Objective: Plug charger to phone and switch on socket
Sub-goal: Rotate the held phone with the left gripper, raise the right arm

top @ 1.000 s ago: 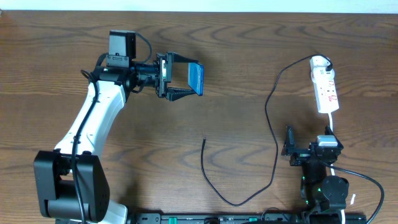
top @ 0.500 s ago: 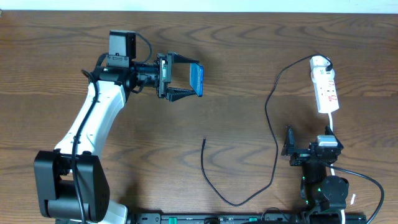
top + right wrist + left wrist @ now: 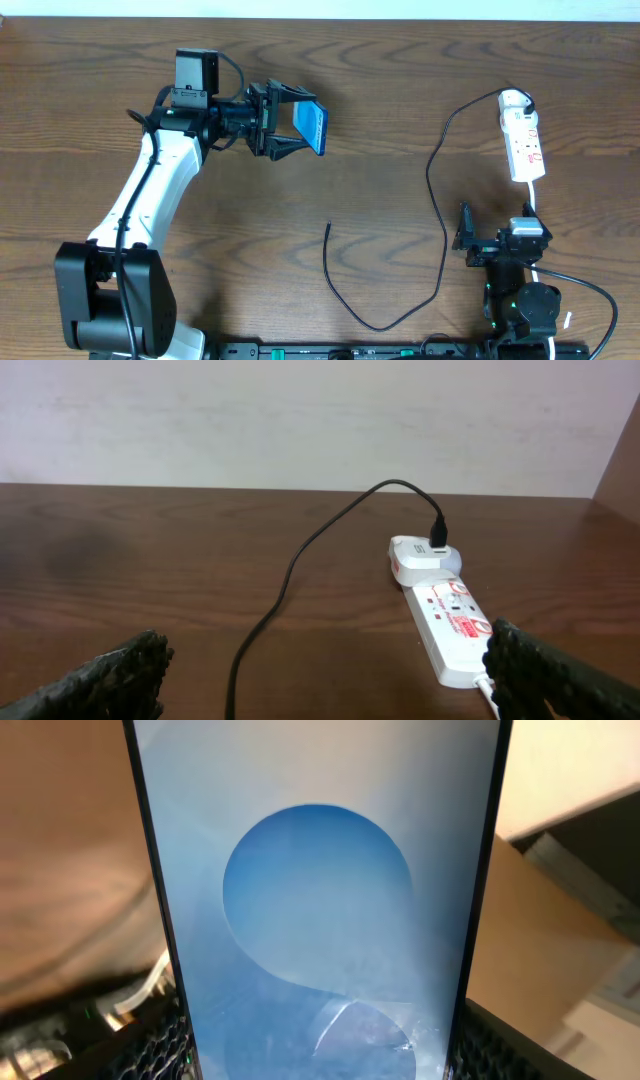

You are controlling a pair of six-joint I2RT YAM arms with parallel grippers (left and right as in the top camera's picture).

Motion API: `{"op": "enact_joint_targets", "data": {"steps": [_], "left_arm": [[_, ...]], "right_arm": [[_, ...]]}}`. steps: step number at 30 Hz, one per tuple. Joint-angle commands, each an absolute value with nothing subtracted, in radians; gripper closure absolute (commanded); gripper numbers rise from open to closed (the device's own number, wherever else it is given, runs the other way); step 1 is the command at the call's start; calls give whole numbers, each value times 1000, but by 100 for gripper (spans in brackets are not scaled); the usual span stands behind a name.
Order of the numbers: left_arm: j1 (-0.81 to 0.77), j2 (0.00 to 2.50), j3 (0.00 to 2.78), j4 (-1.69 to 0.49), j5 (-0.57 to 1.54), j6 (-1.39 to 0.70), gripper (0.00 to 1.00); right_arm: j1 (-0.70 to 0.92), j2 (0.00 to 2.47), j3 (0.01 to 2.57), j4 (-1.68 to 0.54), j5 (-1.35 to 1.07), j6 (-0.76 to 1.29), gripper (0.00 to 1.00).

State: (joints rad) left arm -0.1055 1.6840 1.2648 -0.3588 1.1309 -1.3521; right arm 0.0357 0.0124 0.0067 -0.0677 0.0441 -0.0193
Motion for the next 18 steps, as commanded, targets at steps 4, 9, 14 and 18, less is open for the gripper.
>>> {"op": "enact_joint_targets", "data": {"steps": [4, 9, 14, 18], "left_arm": [[-102, 1659, 1270, -353, 955, -1135, 93], [-102, 1659, 1270, -353, 905, -1037, 93], [-102, 1659, 1270, -353, 873, -991, 93], [-102, 1659, 1270, -354, 861, -987, 93]], "right_arm": [[26, 7, 5, -72, 43, -16, 1], [26, 7, 5, -72, 43, -16, 1], [26, 7, 5, -72, 43, -16, 1], [26, 7, 5, -72, 43, -16, 1]]}}
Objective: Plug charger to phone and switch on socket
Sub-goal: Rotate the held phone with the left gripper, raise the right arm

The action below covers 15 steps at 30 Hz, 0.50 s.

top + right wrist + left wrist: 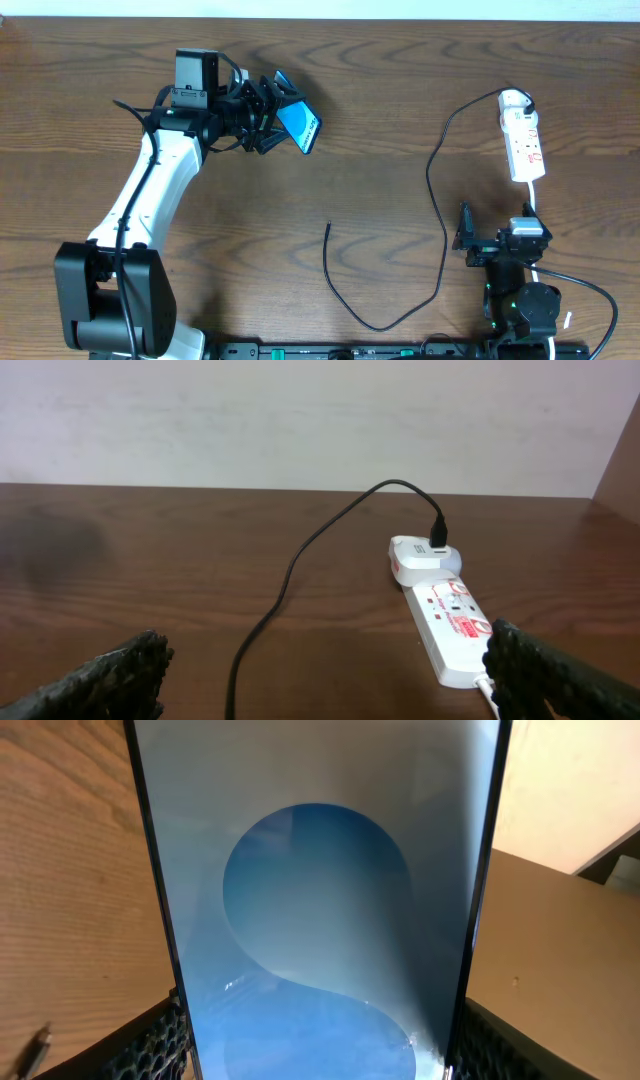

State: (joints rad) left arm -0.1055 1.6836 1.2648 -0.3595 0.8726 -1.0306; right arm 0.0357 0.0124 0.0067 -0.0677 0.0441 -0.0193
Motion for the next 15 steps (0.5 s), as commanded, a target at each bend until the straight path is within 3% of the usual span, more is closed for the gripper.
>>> {"op": "enact_joint_targets", "data": {"steps": [1, 15], "left_arm": [[-102, 1659, 1270, -353, 857, -981, 93], [-102, 1659, 1270, -353, 817, -894, 93]], "right_arm": [[26, 7, 5, -72, 43, -16, 1], [26, 7, 6, -52, 42, -15, 1]]}}
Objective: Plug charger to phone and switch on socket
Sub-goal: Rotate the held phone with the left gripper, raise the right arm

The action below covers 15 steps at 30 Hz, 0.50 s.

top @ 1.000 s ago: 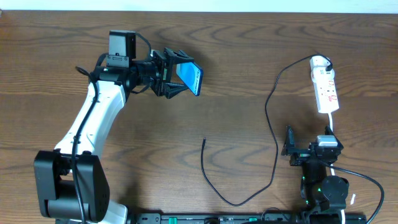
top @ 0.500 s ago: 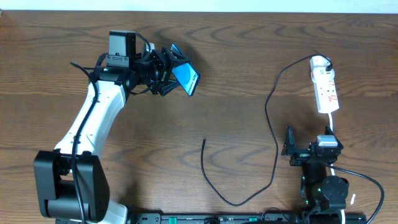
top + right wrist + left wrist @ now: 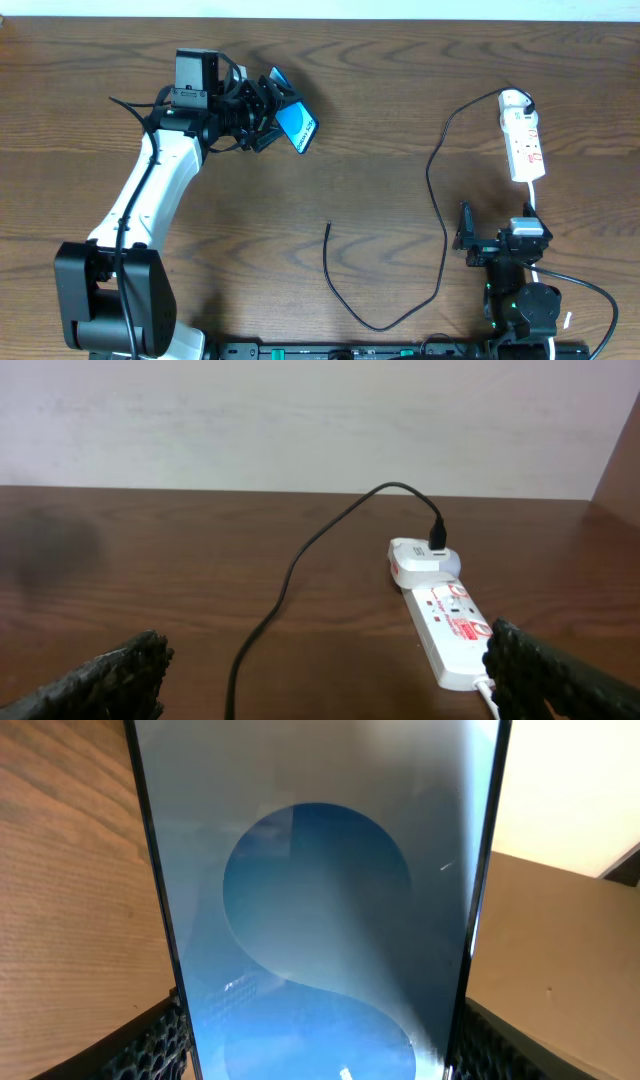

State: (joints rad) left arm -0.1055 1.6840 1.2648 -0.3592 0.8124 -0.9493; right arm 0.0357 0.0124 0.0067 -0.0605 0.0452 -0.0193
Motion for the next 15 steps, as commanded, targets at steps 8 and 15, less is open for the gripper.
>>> {"op": "enact_joint_targets", "data": {"steps": [8, 15], "left_arm": [[-102, 1659, 1270, -352, 818, -883, 93], [-102, 1659, 1270, -348, 818, -891, 93]], "right_arm": [[26, 7, 6, 87, -150, 9, 1], [26, 7, 57, 116, -246, 138, 1]]}}
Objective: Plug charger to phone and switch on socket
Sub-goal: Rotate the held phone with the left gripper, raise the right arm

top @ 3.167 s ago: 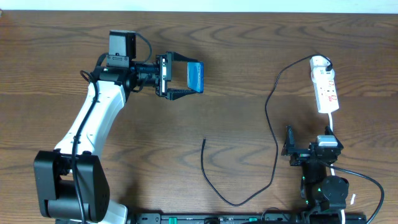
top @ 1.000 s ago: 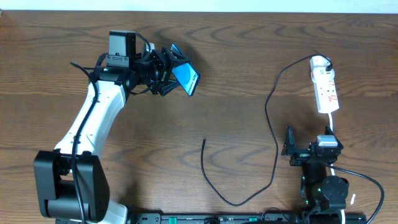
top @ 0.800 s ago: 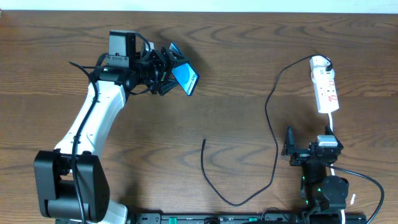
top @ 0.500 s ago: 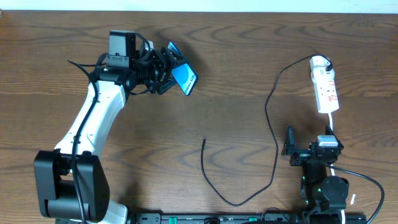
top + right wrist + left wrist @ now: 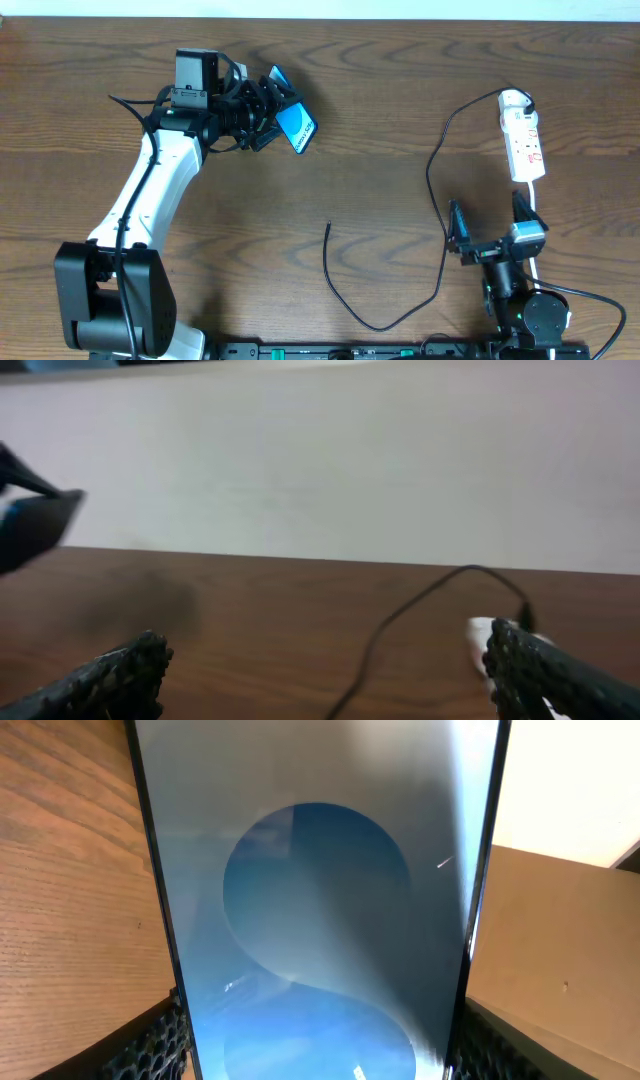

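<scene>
My left gripper [image 5: 268, 112] is shut on the phone [image 5: 293, 124], a blue-screened handset held tilted above the far left of the table; its screen [image 5: 318, 910] fills the left wrist view between my black pads [image 5: 150, 1045]. The black charger cable [image 5: 438, 180] runs from the adapter in the white power strip [image 5: 523, 142] down to its loose plug end [image 5: 329, 226] at mid-table. My right gripper [image 5: 486, 233] stands open near the front right, nothing between its fingers [image 5: 125, 672]. The cable [image 5: 400, 615] shows blurred ahead of it.
The wooden table [image 5: 400, 80] ends at a pale wall [image 5: 320, 460] behind. The power strip's own white lead runs under my right arm base [image 5: 525, 315]. A brown cardboard box [image 5: 560, 970] stands beyond the table in the left wrist view.
My right gripper has lifted and swung its view leftward, so the power strip has slid mostly behind its right finger. The left gripper with the phone has hardly moved.
My left gripper held the phone edge-up over the far left. It then turned the phone to a tilt and drew it slightly back toward the arm. The right gripper stayed still and open until it shifted just now.
</scene>
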You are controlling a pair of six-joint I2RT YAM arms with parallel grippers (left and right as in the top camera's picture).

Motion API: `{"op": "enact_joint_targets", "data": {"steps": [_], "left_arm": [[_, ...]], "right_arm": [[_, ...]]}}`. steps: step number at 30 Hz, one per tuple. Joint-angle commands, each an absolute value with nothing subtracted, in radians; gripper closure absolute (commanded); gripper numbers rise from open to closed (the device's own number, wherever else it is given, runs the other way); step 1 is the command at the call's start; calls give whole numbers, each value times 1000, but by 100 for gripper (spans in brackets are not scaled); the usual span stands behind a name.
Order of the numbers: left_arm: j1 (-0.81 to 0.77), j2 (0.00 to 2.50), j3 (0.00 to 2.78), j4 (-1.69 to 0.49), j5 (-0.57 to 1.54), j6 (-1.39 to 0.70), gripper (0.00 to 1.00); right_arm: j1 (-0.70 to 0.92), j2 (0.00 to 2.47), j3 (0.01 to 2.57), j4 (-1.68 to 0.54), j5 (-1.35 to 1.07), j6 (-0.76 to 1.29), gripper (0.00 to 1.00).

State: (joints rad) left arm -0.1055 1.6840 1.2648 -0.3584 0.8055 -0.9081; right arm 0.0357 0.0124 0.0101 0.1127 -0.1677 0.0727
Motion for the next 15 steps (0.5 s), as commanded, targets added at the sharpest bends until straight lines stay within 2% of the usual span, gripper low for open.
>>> {"op": "enact_joint_targets", "data": {"steps": [1, 6, 15], "left_arm": [[-102, 1659, 1270, -344, 818, -895, 93], [-102, 1659, 1270, -319, 822, -903, 93], [-102, 1659, 1270, -284, 822, -953, 92]], "right_arm": [[26, 8, 72, 115, -258, 138, 1], [26, 80, 210, 59, -310, 138, 1], [26, 468, 478, -36, -505, 138, 1]]}}
